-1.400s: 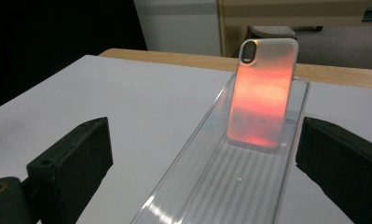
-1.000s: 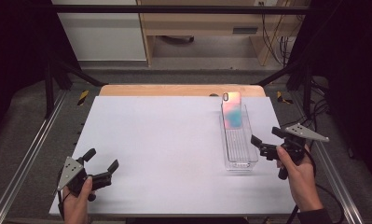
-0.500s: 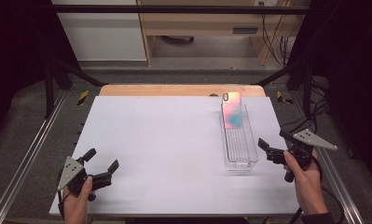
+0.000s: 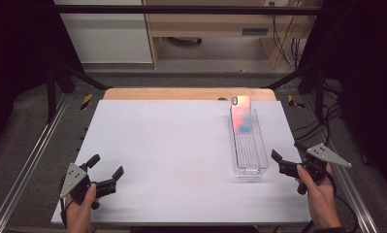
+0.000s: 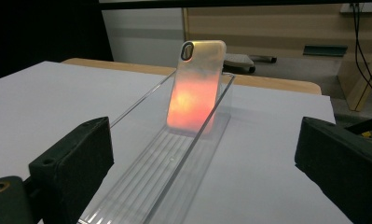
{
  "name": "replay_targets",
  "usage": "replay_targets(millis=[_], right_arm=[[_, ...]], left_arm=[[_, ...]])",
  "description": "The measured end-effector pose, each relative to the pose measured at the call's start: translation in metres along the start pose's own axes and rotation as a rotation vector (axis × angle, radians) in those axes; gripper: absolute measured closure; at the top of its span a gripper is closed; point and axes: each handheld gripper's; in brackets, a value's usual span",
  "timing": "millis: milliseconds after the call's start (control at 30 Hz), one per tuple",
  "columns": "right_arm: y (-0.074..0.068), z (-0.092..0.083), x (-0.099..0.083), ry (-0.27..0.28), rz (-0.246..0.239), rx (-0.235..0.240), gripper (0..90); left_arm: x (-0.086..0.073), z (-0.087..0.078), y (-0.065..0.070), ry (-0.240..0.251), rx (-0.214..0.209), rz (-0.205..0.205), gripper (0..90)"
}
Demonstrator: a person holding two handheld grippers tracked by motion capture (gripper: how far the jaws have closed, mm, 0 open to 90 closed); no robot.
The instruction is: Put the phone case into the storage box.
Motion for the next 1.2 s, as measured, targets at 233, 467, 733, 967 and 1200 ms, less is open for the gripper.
replay_targets(millis=[233,467,733,967,1200], right_arm=[[-0.002,-0.001,-0.012,-0.001,-0.009,-0.003,4.4],[-0.004,-0.003,-0.024,-0.001,-0.01,0.008,4.4],[-0.004,-0.006,-0.034,0.029,-0.014,0.01,4.3],[-0.006,-0.008,-0.041,0.066,-0.012,0.011,3.9],[-0.012,-0.007,-0.046,0.1,-0.029,0.017,4.0]], left_arm=[[0.0,0.0,0.0,0.001,-0.001,-0.001,1.1],[0.0,0.0,0.0,0.001,-0.002,0.0,1.2],[0.0,0.001,0.001,-0.002,-0.004,0.002,1.1],[0.0,0.001,0.001,-0.005,-0.012,0.002,1.1],[-0.001,0.001,0.001,-0.005,-0.012,0.002,1.1]])
Point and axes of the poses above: each handheld gripper's, and its own axes: z roughly forward along the jaws, x roughly out of its top, y roughly to its right, and after that the axes turned 12 degrees about -x, right-handed
